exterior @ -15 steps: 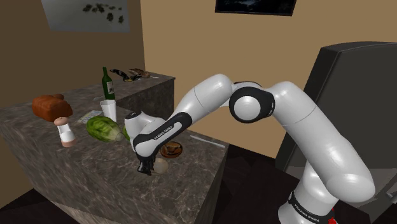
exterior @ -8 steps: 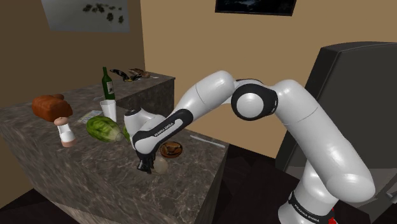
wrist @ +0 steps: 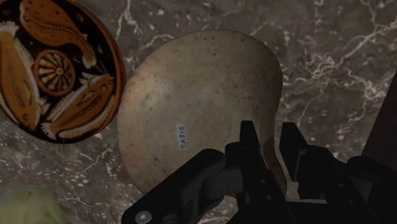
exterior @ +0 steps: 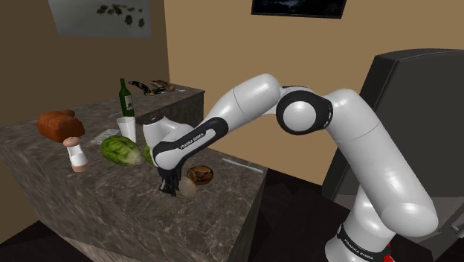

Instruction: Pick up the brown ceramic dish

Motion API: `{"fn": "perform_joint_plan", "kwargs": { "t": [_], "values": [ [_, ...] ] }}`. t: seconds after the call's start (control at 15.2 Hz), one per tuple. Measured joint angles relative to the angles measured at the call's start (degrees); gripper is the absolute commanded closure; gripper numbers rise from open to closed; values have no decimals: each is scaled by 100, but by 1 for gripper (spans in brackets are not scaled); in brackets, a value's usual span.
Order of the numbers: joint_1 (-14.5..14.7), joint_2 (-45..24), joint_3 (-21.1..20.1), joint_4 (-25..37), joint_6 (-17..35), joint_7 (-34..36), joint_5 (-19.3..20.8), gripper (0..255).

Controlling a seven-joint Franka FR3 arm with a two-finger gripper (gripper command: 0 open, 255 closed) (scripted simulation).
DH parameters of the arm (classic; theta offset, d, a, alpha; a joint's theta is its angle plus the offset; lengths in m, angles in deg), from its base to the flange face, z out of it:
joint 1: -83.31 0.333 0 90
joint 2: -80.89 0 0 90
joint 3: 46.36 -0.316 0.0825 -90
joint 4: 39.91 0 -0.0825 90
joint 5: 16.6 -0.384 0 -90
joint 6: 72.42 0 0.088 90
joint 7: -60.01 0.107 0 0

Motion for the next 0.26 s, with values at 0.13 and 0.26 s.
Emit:
{"fn": "perform_joint_plan", "kwargs": {
  "t": [0.13,0.26],
  "values": [
    [-14,111,-14,-13,-96,-19,-19,255],
    [-16,183,-26,-4,-175,-28,-32,255]
  ]
}}
